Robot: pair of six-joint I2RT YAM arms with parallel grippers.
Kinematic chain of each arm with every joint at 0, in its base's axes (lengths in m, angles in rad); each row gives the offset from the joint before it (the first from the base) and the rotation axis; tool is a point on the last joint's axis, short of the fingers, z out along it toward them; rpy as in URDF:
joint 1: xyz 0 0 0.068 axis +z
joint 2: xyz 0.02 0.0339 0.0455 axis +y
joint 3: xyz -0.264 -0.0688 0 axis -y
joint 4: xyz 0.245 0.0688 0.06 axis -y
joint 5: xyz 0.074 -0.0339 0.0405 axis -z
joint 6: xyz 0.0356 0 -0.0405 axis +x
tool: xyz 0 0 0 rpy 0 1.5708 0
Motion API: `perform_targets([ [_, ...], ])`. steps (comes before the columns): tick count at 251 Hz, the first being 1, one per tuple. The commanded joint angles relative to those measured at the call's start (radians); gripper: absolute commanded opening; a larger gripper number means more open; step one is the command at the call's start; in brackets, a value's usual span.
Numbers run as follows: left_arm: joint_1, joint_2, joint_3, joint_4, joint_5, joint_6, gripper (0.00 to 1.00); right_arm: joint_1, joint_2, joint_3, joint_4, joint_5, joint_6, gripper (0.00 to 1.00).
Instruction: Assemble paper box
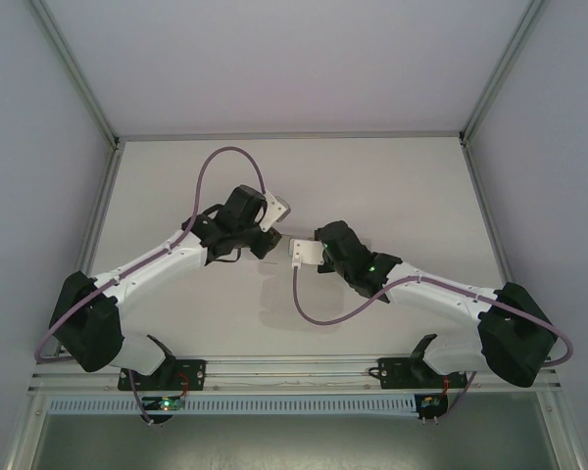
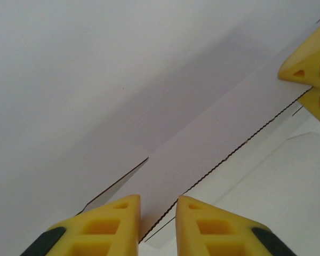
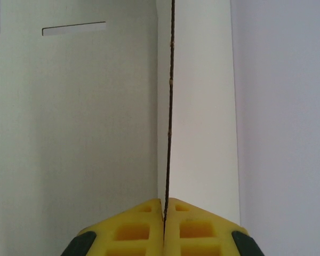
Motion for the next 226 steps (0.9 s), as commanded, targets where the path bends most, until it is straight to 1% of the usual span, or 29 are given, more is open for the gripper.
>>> perform_targets([
  [1, -0.016, -0.012, -0.030, 0.069, -0.028, -0.066, 0.21, -0.005, -0.041, 0.035, -0.003, -0.052, 0.055, 0.00],
  [8, -0.019, -0.012, -0.037, 0.074, -0.028, -0.070, 0.21, -0.007, -0.045, 0.038, -0.008, -0.057, 0.061, 0.00],
  [25, -0.024, -0.011, -0.051, 0.079, -0.029, -0.075, 0.27, -0.013, -0.052, 0.040, -0.015, -0.073, 0.072, 0.00],
  [42, -0.030, -0.012, -0.063, 0.083, -0.018, -0.071, 0.27, -0.016, -0.055, 0.044, -0.028, -0.082, 0.080, 0.00],
  [50, -0.029, -0.015, -0.067, 0.091, -0.028, -0.082, 0.25, -0.016, -0.055, 0.046, -0.032, -0.082, 0.083, 0.00],
  [66, -0.030, -0.022, -0.075, 0.121, -0.039, -0.118, 0.18, -0.016, -0.053, 0.047, -0.041, -0.087, 0.084, 0.00],
  [79, -0.029, -0.029, -0.073, 0.142, -0.041, -0.181, 0.08, -0.016, -0.048, 0.047, -0.045, -0.092, 0.087, 0.00],
  [87, -0.030, -0.032, -0.073, 0.159, -0.038, -0.228, 0.05, -0.016, -0.044, 0.050, -0.047, -0.091, 0.092, 0.00],
  [101, -0.029, -0.039, -0.081, 0.197, -0.035, -0.318, 0.05, -0.014, -0.038, 0.052, -0.049, -0.091, 0.096, 0.00],
  [128, -0.041, -0.055, -0.130, 0.311, -0.020, -0.433, 0.05, -0.008, -0.034, 0.055, -0.056, -0.085, 0.107, 0.00],
  [167, -0.087, -0.065, -0.214, 0.480, -0.127, -0.576, 0.06, 0.003, -0.042, 0.055, -0.056, -0.079, 0.147, 0.00],
  [178, -0.105, -0.067, -0.232, 0.520, -0.147, -0.603, 0.08, 0.006, -0.044, 0.061, -0.062, -0.078, 0.164, 0.00],
  [185, -0.117, -0.070, -0.243, 0.542, -0.171, -0.635, 0.08, 0.011, -0.045, 0.062, -0.063, -0.076, 0.173, 0.00],
  [204, -0.141, -0.076, -0.287, 0.649, -0.186, -0.691, 0.08, 0.023, -0.048, 0.062, -0.062, -0.076, 0.187, 0.00],
  [226, -0.145, -0.066, -0.328, 0.746, -0.204, -0.782, 0.07, 0.032, -0.048, 0.059, -0.043, -0.066, 0.209, 0.00],
])
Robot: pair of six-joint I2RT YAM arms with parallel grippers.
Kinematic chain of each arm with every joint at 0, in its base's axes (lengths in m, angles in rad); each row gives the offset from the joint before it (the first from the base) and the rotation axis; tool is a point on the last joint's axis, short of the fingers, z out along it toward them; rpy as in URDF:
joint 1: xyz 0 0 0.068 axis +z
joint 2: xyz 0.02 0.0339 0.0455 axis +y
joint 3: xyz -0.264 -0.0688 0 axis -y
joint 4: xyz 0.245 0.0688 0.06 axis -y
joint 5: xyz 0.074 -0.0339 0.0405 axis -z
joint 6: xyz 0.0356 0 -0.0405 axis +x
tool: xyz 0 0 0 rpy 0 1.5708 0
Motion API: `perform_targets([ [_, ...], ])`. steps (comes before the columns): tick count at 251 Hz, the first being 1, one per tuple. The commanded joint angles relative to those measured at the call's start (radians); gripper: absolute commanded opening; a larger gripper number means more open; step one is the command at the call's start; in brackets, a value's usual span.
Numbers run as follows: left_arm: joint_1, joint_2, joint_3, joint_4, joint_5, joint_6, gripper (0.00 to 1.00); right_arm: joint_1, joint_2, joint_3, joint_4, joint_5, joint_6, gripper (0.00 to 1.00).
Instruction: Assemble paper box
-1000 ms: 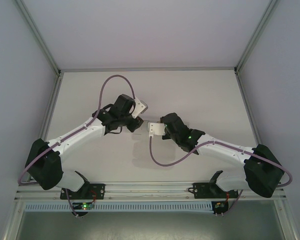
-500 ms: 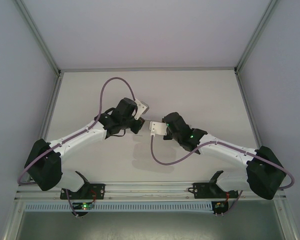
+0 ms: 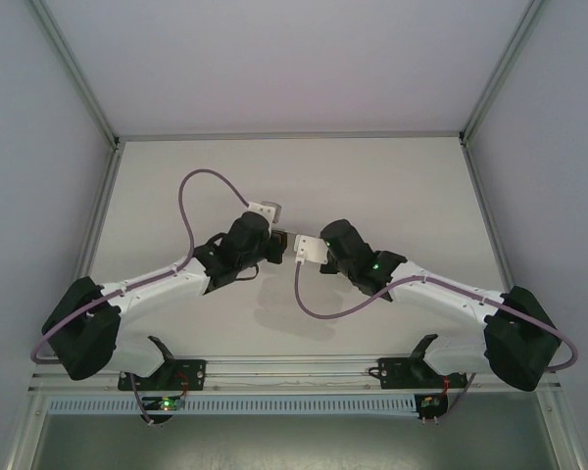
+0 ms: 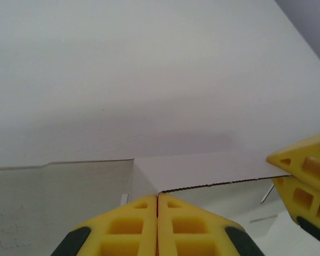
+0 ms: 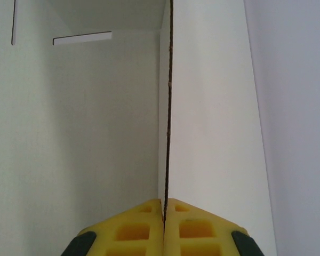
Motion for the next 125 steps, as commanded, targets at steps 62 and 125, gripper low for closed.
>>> perform_targets([
  [62, -0.032, 0.007, -0.089, 0.342, -0.042, -0.245, 0.12, 0.055, -0.059, -0.012, 0.133, -0.024, 0.077, 0.00],
  [125, -0.025, -0.190, -0.133, 0.091, -0.085, -0.124, 0.46, 0.049, -0.112, -0.046, 0.085, -0.023, 0.031, 0.00],
])
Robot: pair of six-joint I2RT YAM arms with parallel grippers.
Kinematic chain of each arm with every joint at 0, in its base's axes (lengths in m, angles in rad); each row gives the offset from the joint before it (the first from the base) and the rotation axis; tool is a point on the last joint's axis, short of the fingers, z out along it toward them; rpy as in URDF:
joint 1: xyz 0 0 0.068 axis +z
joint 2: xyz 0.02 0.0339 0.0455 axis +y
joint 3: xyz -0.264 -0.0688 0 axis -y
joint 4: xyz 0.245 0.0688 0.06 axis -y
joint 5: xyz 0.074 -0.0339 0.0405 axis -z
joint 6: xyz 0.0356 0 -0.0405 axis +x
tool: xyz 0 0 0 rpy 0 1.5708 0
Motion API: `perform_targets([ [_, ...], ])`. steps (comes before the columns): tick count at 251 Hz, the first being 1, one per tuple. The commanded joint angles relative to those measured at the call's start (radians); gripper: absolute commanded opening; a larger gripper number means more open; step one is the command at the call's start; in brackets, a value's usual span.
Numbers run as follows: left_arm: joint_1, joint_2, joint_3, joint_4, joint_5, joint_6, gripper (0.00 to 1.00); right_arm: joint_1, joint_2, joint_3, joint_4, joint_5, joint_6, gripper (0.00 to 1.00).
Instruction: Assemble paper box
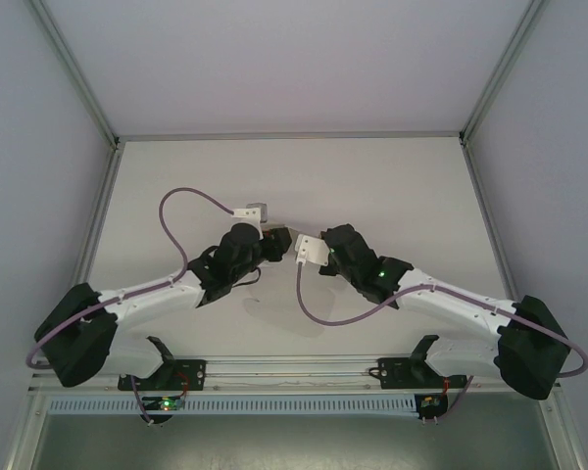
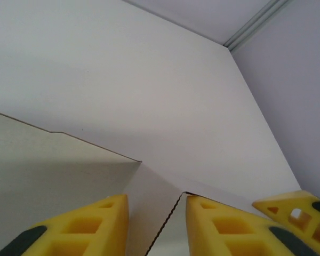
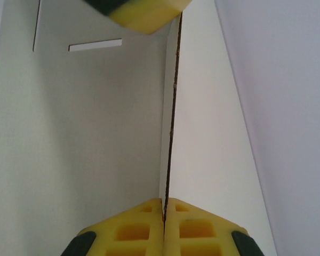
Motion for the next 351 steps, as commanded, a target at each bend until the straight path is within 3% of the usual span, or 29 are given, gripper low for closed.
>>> perform_targets([
  [1, -0.012, -0.116, -0.010, -0.132, -0.038, 0.068, 0.47, 0.013, -0.030, -0.010, 0.040, -0.043, -0.021, 0.00],
  [31, 0.032, -0.261, -0.051, -0.291, 0.002, 0.135, 0.83, -0.001, -0.030, -0.009, 0.028, -0.049, -0.021, 0.00],
  [50, 0.063, -0.371, -0.089, -0.362, -0.011, 0.161, 1.00, -0.016, -0.030, -0.009, 0.023, -0.065, -0.021, 0.00],
  [91, 0.252, -0.539, -0.136, -0.535, 0.049, 0.105, 1.00, -0.038, -0.037, -0.034, 0.052, -0.097, -0.050, 0.00],
  [120, 0.407, -0.539, -0.166, -0.597, 0.171, 0.083, 1.00, -0.053, -0.049, -0.041, 0.057, -0.128, -0.058, 0.00],
  [136, 0.448, -0.516, -0.198, -0.557, 0.247, 0.081, 1.00, -0.062, -0.056, -0.044, 0.058, -0.149, -0.057, 0.00],
  [169, 0.450, -0.488, -0.281, -0.360, 0.419, 0.157, 1.00, -0.083, -0.069, -0.049, 0.065, -0.184, -0.050, 0.00],
  [221, 0.451, -0.437, -0.360, -0.110, 0.481, 0.188, 1.00, -0.107, -0.081, -0.050, 0.059, -0.249, -0.036, 0.00],
  [301, 0.437, -0.171, -0.360, 0.213, 0.630, 0.260, 0.80, -0.146, -0.084, -0.038, 0.049, -0.332, -0.001, 0.00],
  [351, 0.382, -0.029, -0.283, 0.214, 0.637, 0.341, 0.64, -0.167, -0.074, -0.025, 0.037, -0.367, 0.019, 0.00],
])
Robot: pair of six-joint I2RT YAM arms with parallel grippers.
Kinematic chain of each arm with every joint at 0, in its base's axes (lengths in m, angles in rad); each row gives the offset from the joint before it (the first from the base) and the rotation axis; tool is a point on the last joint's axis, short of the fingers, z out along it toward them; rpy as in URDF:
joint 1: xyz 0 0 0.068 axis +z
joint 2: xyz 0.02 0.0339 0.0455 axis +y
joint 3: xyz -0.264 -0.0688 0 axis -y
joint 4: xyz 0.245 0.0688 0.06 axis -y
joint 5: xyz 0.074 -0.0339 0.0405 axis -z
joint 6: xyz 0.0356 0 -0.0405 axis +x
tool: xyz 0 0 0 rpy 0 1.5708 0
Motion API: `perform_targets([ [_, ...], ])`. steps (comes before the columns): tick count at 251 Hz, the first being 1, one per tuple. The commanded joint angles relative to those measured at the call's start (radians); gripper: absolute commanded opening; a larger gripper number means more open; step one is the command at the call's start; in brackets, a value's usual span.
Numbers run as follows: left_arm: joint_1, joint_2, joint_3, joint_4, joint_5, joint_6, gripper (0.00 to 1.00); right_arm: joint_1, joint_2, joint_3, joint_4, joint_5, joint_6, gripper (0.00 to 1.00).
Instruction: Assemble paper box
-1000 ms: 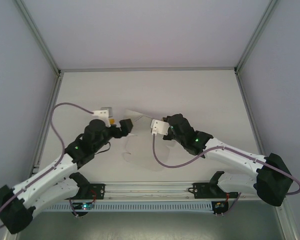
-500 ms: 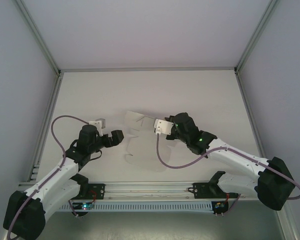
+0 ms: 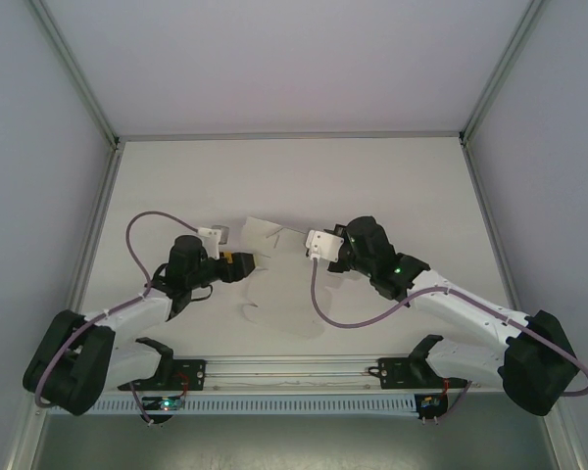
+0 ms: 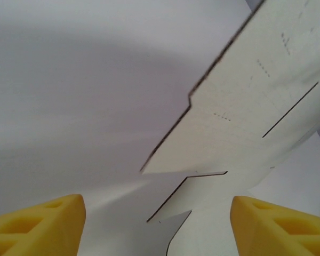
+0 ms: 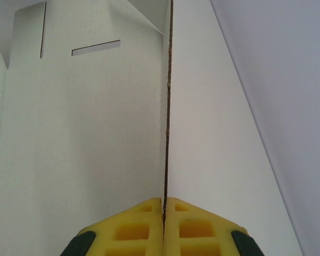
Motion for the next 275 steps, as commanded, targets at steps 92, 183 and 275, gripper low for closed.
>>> perform_targets([
  [92, -0.067, 0.164, 0.075, 0.189, 0.086, 0.102, 0.50, -0.045, 0.025, 0.046, -0.018, -0.045, 0.071, 0.00],
  [183, -0.117, 0.173, 0.088, 0.161, 0.052, 0.120, 0.41, -0.057, 0.036, 0.063, -0.026, -0.061, 0.112, 0.00],
  [275, -0.124, 0.158, 0.047, 0.222, 0.185, 0.192, 0.44, -0.075, 0.020, 0.058, -0.049, -0.146, 0.111, 0.00],
])
